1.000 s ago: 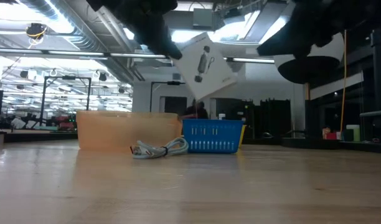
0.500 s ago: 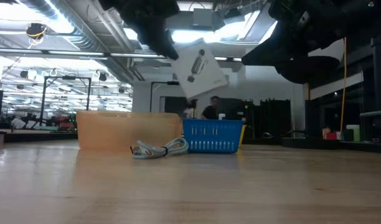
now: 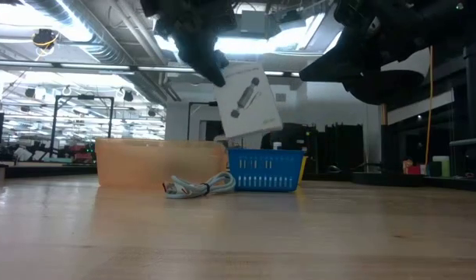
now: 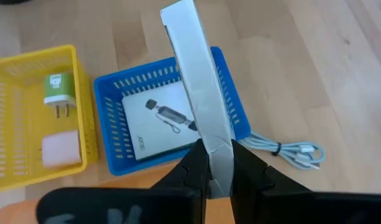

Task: Pick and place items into bin
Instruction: Put the card reader box into the blue bin

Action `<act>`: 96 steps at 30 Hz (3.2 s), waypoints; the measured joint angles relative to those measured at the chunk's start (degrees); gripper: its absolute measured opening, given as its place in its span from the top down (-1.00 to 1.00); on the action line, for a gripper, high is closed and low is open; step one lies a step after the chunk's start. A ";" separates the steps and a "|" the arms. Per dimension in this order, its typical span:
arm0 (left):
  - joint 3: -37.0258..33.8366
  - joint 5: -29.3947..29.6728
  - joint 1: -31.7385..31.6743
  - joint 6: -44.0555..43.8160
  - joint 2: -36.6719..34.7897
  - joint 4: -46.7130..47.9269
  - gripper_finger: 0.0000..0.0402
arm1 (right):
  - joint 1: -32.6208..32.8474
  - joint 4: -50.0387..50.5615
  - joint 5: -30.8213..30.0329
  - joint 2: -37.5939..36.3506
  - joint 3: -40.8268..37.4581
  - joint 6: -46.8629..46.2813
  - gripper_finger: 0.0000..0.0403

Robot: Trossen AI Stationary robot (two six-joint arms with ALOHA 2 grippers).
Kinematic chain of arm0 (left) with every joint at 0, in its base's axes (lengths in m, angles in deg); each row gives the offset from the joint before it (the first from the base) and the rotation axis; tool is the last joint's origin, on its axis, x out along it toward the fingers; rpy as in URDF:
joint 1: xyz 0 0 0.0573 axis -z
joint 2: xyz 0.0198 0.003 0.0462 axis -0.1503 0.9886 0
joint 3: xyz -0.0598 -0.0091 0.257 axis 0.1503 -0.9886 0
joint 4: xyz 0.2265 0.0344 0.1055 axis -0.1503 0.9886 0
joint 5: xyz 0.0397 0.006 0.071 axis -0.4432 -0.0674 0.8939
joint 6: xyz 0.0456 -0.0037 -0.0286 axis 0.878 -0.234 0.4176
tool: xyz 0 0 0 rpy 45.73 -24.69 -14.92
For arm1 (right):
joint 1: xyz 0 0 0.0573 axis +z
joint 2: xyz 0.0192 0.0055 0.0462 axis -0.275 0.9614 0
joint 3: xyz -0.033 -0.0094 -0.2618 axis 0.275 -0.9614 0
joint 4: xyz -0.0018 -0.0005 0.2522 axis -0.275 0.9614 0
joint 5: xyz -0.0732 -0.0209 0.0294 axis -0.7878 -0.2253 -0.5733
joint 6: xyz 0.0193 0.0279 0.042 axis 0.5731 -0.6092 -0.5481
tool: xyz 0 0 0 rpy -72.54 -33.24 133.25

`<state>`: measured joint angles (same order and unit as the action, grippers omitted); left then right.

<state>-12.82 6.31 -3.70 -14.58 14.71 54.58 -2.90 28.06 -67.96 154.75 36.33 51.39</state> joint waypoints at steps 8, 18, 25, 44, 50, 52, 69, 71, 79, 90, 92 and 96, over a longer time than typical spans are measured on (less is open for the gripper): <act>0.07 -0.02 -0.89 1.17 2.57 -2.06 0.85 | -0.09 -0.13 -0.08 0.00 0.00 -1.01 1.00; 0.07 -0.11 -1.33 1.03 3.17 -3.15 0.85 | -0.09 -0.15 -0.10 0.00 0.00 1.90 1.00; 6.01 -0.24 -2.20 2.02 5.30 2.91 0.85 | -1.18 -0.20 -0.10 0.00 0.00 2.48 1.00; 12.98 -3.60 -3.67 3.98 13.77 9.38 0.84 | -2.56 1.81 0.20 0.00 0.00 2.38 1.00; 12.73 -4.21 -3.57 3.99 13.92 8.96 0.84 | -2.56 1.81 0.20 0.00 0.00 2.36 1.00; 12.63 -4.19 -3.52 3.98 13.92 9.24 0.84 | -2.56 1.83 0.20 0.00 0.00 2.36 1.00; 12.63 -4.65 -2.29 3.78 16.59 9.29 0.84 | -2.54 1.92 0.20 0.00 0.00 2.18 1.00; 12.61 -4.63 -2.31 3.78 16.55 9.14 0.84 | -2.54 1.92 0.20 0.00 0.00 2.04 1.00; 12.61 -4.63 -2.33 3.88 16.52 9.37 0.77 | -2.54 1.97 0.20 0.00 0.00 2.08 1.00; 12.61 -3.64 -1.91 3.46 16.70 8.51 0.75 | -2.54 1.97 0.20 0.01 0.00 2.09 1.00; 12.61 -3.19 -1.88 2.49 16.70 7.95 0.75 | -2.54 1.97 0.20 0.00 0.00 2.08 1.00; 12.61 -3.10 -1.62 2.34 16.70 7.76 0.72 | -2.54 2.06 0.20 0.00 0.00 2.08 1.00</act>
<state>-0.21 3.22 -5.31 -12.24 31.40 62.33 -5.44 30.13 -67.76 154.75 36.33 53.47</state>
